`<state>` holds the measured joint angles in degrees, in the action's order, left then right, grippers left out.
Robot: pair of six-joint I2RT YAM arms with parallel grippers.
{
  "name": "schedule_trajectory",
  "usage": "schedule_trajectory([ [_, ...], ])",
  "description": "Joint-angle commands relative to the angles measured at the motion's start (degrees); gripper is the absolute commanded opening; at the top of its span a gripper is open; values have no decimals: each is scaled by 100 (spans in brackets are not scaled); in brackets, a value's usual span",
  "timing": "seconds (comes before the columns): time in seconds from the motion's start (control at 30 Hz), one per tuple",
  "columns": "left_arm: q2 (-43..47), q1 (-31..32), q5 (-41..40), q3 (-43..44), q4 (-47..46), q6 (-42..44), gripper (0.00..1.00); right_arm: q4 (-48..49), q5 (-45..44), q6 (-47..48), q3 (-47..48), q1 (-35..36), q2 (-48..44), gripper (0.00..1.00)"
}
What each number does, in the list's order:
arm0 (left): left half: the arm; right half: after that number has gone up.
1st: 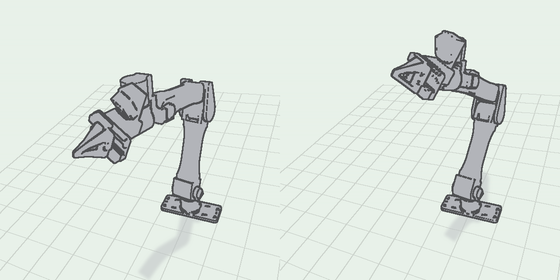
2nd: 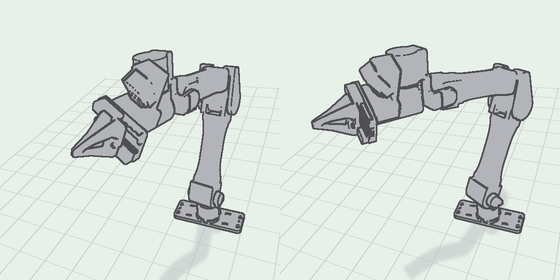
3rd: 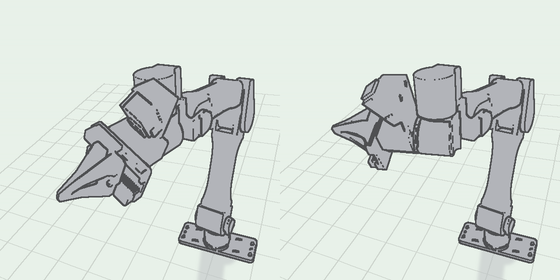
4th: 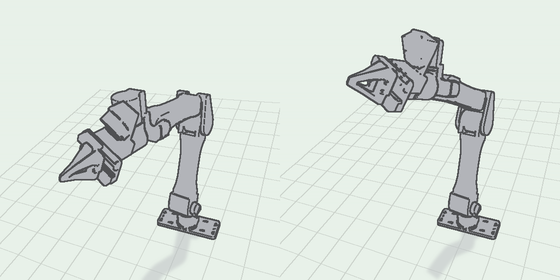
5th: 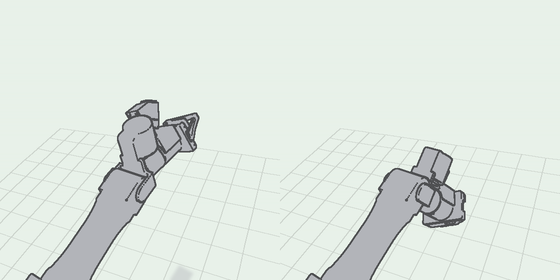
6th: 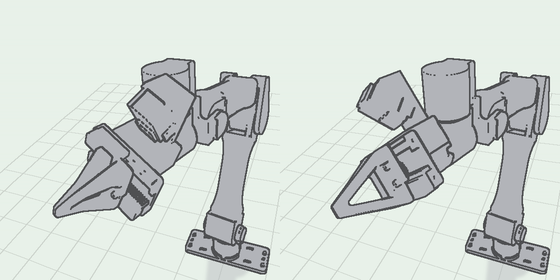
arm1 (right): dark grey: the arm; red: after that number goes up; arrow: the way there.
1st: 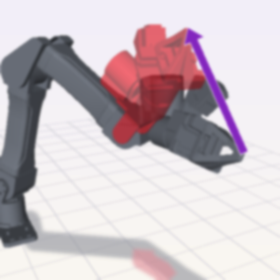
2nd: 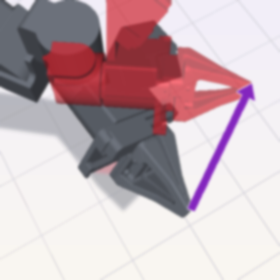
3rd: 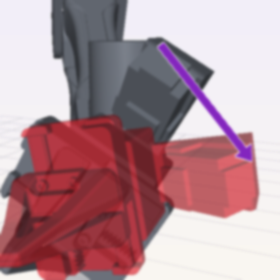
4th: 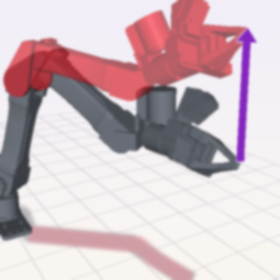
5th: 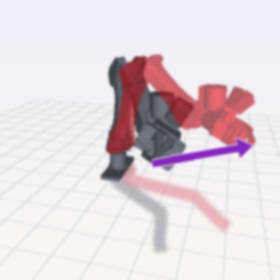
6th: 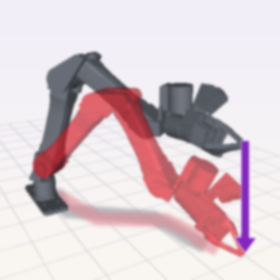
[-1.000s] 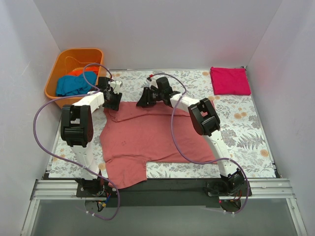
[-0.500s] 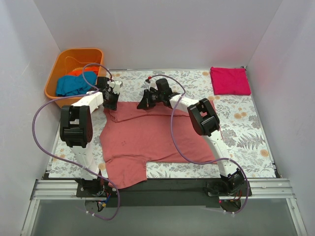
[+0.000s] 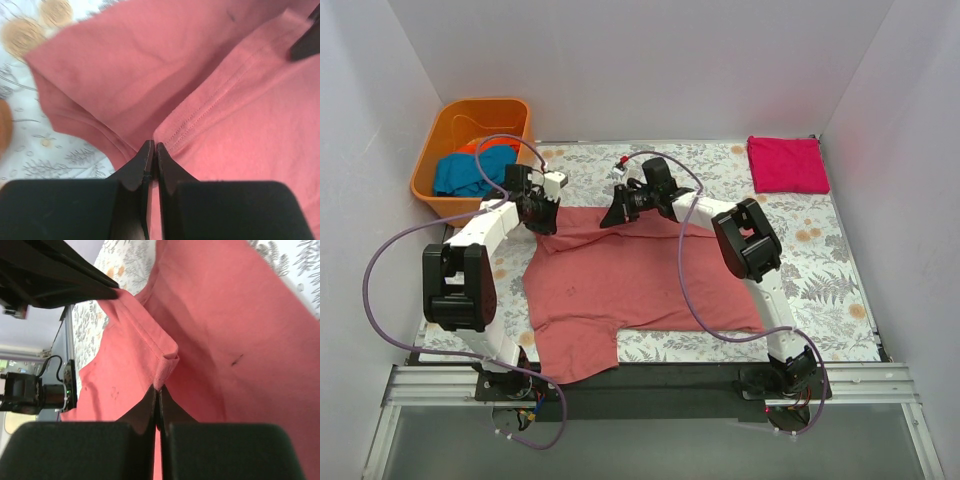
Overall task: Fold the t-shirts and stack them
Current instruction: Fold the tshirt
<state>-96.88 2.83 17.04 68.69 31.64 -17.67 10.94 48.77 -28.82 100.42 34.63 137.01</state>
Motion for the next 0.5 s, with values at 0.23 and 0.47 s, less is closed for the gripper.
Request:
schedule_trajectory([
  [0.23,503,-28,625,-593,728,774,8,154,756,351,-954,114,-684,16],
  [0.47,653,-28,1187,-585,1362,1196,25,145,985,517,-1428,175,-947,28],
])
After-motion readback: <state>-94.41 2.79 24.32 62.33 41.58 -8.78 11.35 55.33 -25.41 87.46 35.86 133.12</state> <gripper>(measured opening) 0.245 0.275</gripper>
